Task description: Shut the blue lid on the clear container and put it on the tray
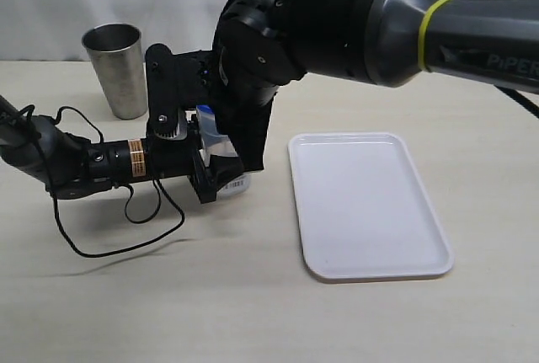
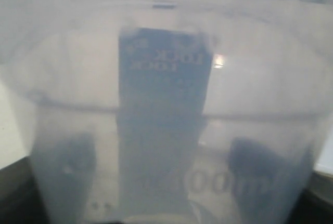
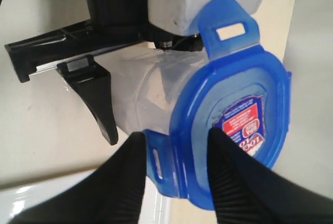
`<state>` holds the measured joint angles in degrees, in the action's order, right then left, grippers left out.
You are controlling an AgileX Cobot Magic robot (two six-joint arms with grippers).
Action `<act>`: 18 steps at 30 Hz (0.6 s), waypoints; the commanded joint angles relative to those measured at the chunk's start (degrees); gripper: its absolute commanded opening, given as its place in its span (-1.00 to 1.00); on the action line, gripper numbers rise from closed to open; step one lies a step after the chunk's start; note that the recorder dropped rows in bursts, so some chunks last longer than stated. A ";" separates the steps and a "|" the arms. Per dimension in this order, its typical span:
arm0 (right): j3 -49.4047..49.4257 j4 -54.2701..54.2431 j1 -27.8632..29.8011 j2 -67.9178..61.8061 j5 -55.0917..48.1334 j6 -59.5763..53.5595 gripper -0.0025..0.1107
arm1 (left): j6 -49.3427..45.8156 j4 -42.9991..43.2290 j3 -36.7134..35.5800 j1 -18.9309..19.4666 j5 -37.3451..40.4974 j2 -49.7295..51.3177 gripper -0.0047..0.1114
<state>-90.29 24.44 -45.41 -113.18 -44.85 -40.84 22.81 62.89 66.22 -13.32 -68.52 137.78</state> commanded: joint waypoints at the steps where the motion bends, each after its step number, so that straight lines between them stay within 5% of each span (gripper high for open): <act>1: 2.06 -2.50 0.26 -4.81 -0.36 1.53 -0.38 | -1.59 5.60 -0.24 -0.68 -1.44 -0.26 -0.92; 12: 2.06 -0.58 -0.55 -4.05 -1.88 5.82 -0.39 | -1.59 5.34 -0.24 -0.68 -1.44 -0.26 -0.92; 18: 2.06 -15.75 4.49 0.27 -4.26 4.06 -0.21 | -1.59 4.25 -0.24 -0.68 -1.44 -0.26 -0.92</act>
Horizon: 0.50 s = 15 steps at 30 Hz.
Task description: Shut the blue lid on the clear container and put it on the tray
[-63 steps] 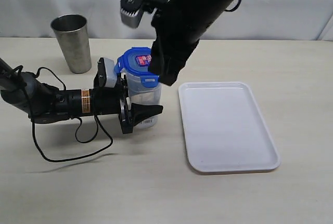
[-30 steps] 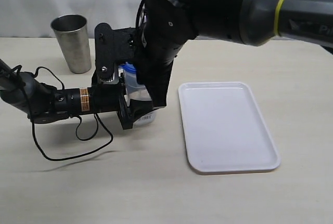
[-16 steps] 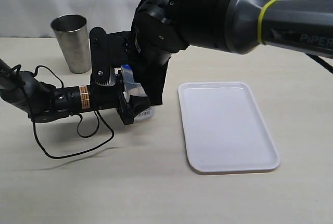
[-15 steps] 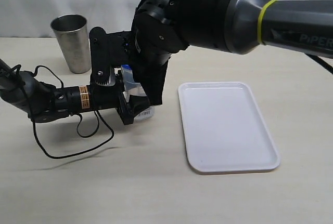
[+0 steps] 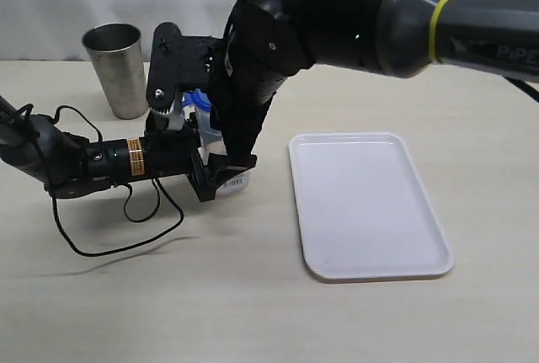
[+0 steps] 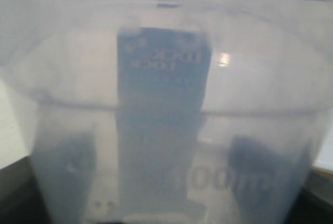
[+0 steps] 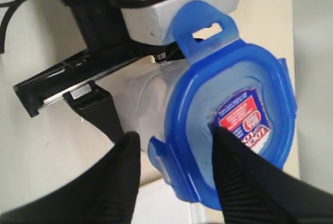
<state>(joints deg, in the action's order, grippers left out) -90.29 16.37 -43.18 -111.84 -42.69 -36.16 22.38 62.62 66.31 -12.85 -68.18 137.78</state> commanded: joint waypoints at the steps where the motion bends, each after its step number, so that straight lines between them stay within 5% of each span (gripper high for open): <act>1: 2.06 -10.53 2.38 0.52 -6.03 -1.76 -0.21 | -1.15 4.40 -0.32 -1.15 -1.78 -0.26 -0.92; 6: -2.03 -22.11 4.53 4.11 -3.45 0.41 -0.21 | -0.72 5.42 -0.32 -1.15 -1.78 -0.97 -0.92; 10: -8.56 -36.66 7.87 4.37 -4.73 14.41 -0.22 | 2.59 10.32 -0.32 -1.15 7.56 -5.60 -0.92; 15: -11.41 -32.75 7.98 3.10 -11.27 25.78 -0.28 | 5.33 13.52 -0.32 -1.15 9.52 -7.61 -0.92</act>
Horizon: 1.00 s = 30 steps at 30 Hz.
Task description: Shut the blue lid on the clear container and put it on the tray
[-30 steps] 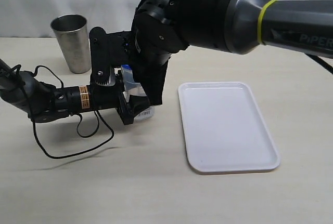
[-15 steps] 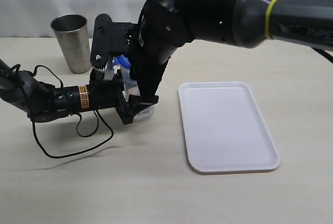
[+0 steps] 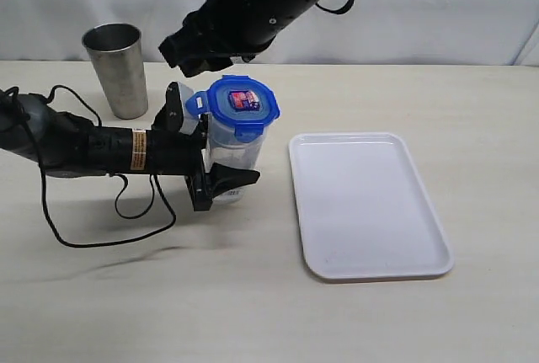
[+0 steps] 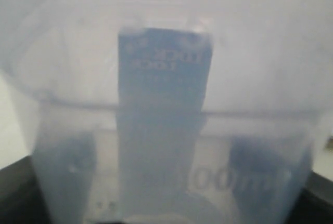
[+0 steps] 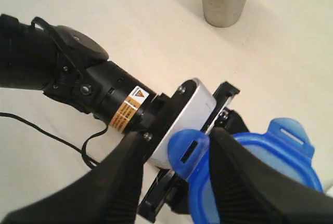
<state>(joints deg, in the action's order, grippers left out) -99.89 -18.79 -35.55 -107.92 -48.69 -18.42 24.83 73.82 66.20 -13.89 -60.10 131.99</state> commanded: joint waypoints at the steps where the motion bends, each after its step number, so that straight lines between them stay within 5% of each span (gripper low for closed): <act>1: -2.12 3.84 0.35 -1.29 -5.74 9.51 -0.28 | 3.56 2.83 -0.22 -0.11 1.44 -2.10 -0.92; 9: -2.36 8.73 0.23 -5.40 -4.82 13.28 -0.27 | 5.44 3.47 -0.22 -0.11 -0.27 -2.45 -0.92; 14: -2.71 8.98 0.23 -6.57 -2.78 13.28 -0.08 | 5.30 3.47 -0.22 -0.11 -0.14 -2.45 -0.92; 30: -2.71 15.13 0.23 -8.21 -8.38 15.71 -0.13 | 3.55 1.63 -0.22 -0.11 -5.48 -2.45 -0.92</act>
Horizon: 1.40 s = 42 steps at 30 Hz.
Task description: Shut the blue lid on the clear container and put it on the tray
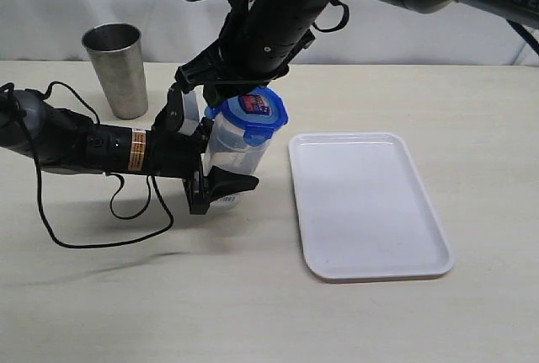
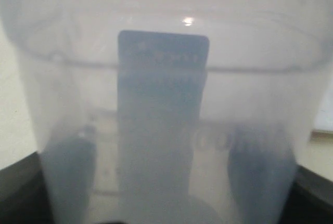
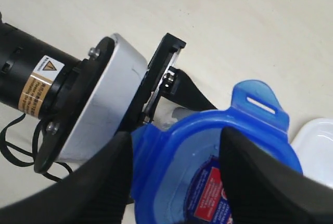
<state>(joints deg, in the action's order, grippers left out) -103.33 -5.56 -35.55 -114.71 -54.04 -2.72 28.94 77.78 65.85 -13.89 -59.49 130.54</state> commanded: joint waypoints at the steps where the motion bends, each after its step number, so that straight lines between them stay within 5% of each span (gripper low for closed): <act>1: 0.73 1.89 0.23 -1.42 -3.33 0.14 -0.18 | -0.56 -2.55 0.13 -0.11 -6.08 -0.99 -0.92; 21: 0.73 23.19 -7.91 -5.53 -11.11 13.01 -0.26 | -0.56 -3.03 0.13 -0.11 -5.54 -0.99 -0.92; 30: 0.73 22.75 -9.95 -7.83 -10.50 12.36 -0.27 | -0.56 -3.37 0.13 -0.11 -5.54 -0.99 -0.92; 35: 0.60 23.10 -10.56 -7.70 -10.50 9.92 -0.47 | -0.56 -3.37 0.13 -0.11 -5.54 -0.99 -0.92; 39: -3.30 20.72 -10.56 -7.05 -11.91 3.50 -0.46 | -3.18 -3.36 0.13 -0.11 -5.54 -0.99 -0.92; 42: -5.78 14.54 -10.56 -4.78 -12.24 -2.59 -0.26 | -8.62 -3.24 0.13 -0.11 -5.54 -0.99 -0.92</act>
<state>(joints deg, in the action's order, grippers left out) -108.56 19.75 -45.42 -119.07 -62.33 2.85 27.14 75.77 65.45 -13.90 -59.65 130.86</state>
